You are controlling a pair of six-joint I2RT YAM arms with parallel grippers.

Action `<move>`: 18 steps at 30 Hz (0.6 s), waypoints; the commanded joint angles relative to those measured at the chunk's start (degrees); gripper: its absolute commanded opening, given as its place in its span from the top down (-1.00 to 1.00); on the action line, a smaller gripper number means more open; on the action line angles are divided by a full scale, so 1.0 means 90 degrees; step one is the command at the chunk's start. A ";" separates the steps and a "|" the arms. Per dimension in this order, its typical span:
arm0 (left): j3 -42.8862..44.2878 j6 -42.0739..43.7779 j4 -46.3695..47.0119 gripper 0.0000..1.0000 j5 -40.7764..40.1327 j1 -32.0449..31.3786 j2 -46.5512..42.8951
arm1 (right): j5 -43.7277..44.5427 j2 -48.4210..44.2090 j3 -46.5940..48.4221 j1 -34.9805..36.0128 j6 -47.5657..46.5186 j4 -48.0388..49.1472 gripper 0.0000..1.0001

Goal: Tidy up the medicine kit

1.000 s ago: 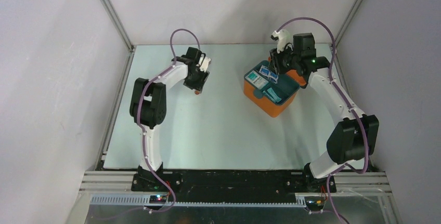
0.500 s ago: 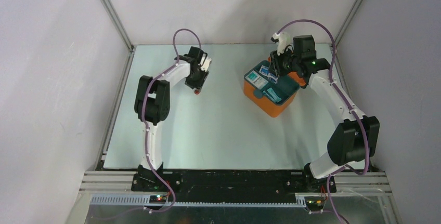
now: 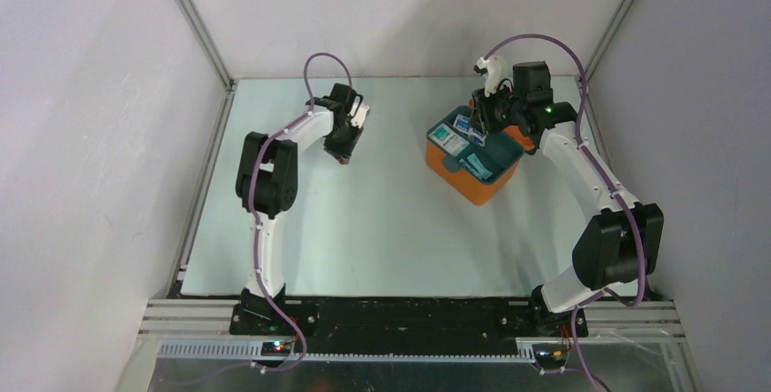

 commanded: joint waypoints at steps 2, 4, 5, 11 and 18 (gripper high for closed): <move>0.0186 0.0088 -0.0071 0.37 0.0047 -0.0046 0.0022 | -0.0060 -0.0016 0.0112 0.0022 0.0107 0.0244 0.34; 0.0208 0.0130 -0.0078 0.46 0.0047 -0.0044 -0.0002 | -0.0064 0.0014 0.0144 0.0039 0.0106 0.0252 0.34; 0.0227 0.0146 -0.0074 0.50 0.0028 -0.0047 -0.0056 | -0.0065 0.0028 0.0171 0.0047 0.0096 0.0251 0.34; 0.0235 0.0203 -0.0140 0.64 0.0583 0.0016 -0.0714 | 0.0009 0.0047 0.0250 0.0057 0.0024 0.0215 0.34; 0.0314 -0.0198 -0.0242 0.65 0.1647 0.0024 -0.1576 | 0.0459 -0.0080 0.0113 -0.0135 0.0024 0.0173 0.33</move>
